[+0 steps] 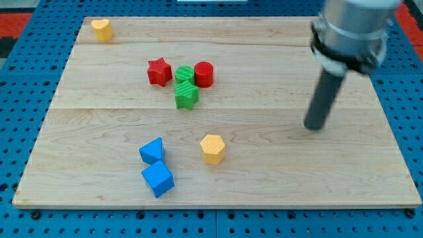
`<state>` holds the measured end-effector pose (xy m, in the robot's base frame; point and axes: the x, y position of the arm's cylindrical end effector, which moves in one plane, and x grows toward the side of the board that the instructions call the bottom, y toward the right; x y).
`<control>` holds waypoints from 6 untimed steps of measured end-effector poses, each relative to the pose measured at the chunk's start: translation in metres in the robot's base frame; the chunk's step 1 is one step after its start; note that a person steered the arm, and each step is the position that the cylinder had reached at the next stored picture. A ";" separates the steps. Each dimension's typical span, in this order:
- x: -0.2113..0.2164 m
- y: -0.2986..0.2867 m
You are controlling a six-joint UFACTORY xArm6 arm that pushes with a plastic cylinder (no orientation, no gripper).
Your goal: Put the hexagon right to red circle
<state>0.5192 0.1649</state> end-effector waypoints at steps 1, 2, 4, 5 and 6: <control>0.032 -0.055; 0.038 -0.120; 0.005 -0.224; -0.011 -0.251; -0.021 -0.286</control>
<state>0.4979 -0.1215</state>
